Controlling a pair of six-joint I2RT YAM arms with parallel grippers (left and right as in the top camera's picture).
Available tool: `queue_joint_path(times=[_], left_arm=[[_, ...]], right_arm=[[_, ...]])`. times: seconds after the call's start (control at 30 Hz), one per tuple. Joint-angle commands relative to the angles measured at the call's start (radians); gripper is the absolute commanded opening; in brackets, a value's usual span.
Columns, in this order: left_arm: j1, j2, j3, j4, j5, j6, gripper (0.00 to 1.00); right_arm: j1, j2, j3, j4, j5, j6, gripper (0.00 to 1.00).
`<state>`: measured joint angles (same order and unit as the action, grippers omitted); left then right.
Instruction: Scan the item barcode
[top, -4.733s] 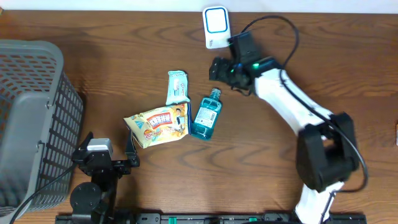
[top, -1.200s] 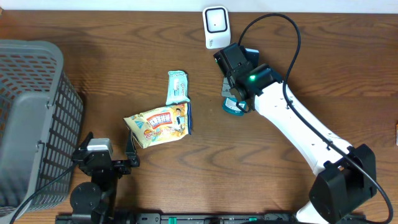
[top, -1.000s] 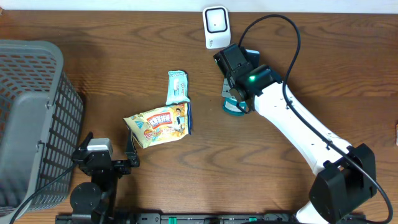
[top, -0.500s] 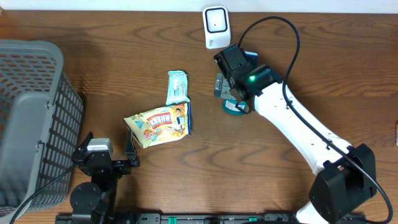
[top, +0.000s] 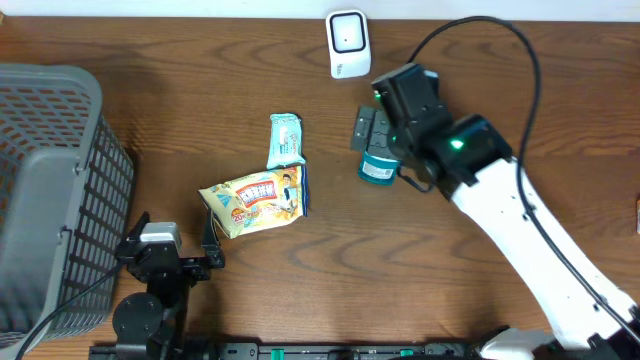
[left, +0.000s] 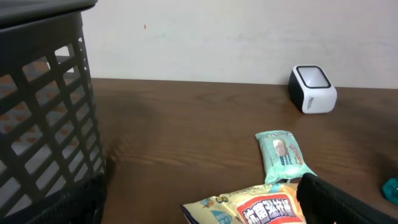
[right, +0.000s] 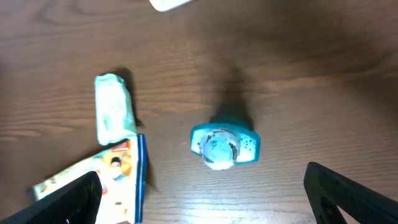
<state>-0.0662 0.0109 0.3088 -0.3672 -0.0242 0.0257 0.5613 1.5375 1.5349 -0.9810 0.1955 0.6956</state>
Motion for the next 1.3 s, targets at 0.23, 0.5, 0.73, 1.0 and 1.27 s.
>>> queue_joint_path(times=[0.23, 0.5, 0.73, 1.0, 1.27], left_arm=[[0.004, -0.006, 0.0, 0.001, 0.014, -0.005, 0.98], [0.004, -0.006, 0.0, 0.001, 0.014, -0.005, 0.98], [0.004, -0.006, 0.0, 0.001, 0.014, -0.005, 0.98], [0.004, -0.006, 0.0, 0.001, 0.014, -0.005, 0.98], [0.004, -0.006, 0.0, 0.001, 0.014, -0.005, 0.98]], right_arm=[[-0.011, 0.006, 0.017, -0.06, -0.151, -0.005, 0.99], [-0.032, 0.015, 0.222, -0.183, -0.219, -0.026, 0.99], [-0.034, 0.168, 0.539, -0.401, -0.156, -0.012, 0.99], [-0.087, 0.499, 0.837, -0.636, -0.157, -0.013, 0.96], [-0.129, 0.677, 0.859, -0.704, -0.202, -0.013, 0.93]])
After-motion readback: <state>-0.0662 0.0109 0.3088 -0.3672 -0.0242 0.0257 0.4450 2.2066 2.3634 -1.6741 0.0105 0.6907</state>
